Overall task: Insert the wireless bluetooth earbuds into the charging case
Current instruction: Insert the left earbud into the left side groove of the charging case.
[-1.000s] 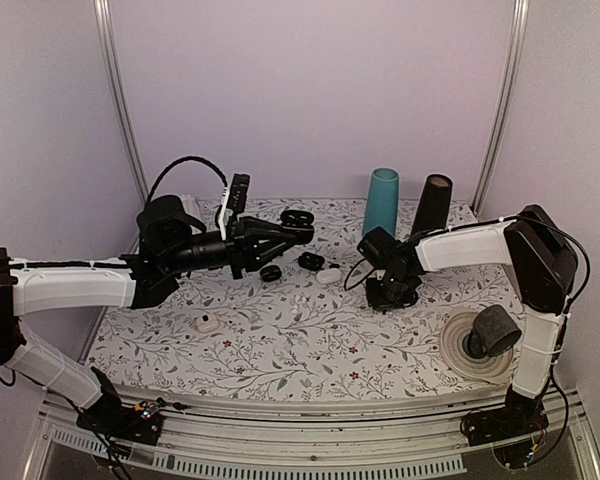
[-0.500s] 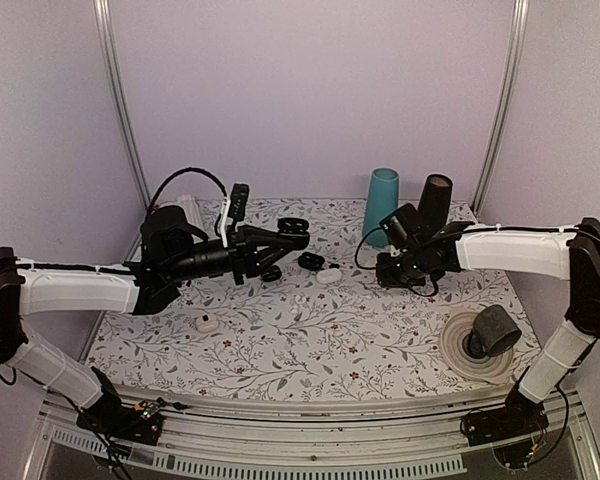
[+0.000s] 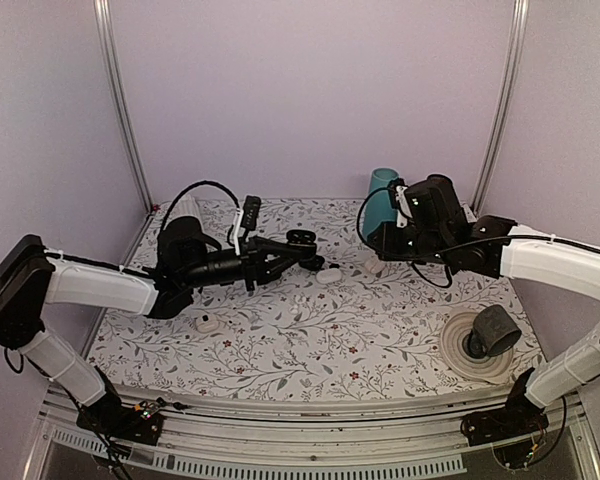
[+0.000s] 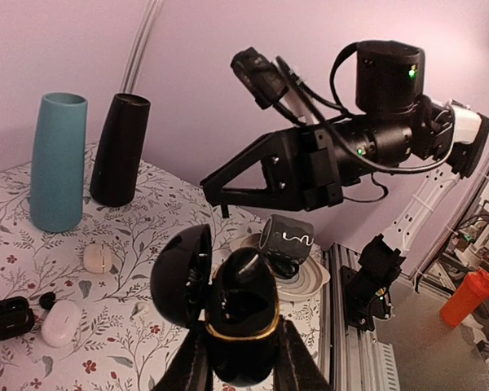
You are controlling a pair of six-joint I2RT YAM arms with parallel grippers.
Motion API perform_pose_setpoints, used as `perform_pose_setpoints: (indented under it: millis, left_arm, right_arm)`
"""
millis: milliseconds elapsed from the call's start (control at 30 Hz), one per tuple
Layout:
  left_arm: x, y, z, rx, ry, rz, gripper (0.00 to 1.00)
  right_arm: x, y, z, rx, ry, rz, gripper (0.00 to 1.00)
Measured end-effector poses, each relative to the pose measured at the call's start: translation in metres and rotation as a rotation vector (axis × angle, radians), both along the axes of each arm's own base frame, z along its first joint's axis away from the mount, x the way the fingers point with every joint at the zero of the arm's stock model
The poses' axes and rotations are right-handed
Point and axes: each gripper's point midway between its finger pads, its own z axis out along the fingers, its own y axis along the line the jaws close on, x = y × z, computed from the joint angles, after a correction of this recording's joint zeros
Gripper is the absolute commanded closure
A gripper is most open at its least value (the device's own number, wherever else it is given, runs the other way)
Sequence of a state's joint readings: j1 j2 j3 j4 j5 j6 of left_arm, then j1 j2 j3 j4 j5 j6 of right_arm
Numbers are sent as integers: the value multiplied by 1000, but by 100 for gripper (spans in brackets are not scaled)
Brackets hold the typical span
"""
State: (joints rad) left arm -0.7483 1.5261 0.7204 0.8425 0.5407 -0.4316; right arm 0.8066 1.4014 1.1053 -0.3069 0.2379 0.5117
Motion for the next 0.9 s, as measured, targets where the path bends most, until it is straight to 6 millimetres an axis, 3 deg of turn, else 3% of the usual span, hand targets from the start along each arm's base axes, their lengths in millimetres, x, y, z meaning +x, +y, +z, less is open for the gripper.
perform_pose_setpoints:
  millis: [267,633,900]
  left_arm:
    - [-4,-8,-9,2,12,-22,100]
    - [-13,-25,-8,-2,14,-85,100]
    - [-22,-32,-4,-7,7,-129,100]
  right_arm:
    - [-21,27,48,93,-130,102,86]
    - [-51,68,89,161,-253,246,85]
    - [-65,85,116,208,-321,309,85]
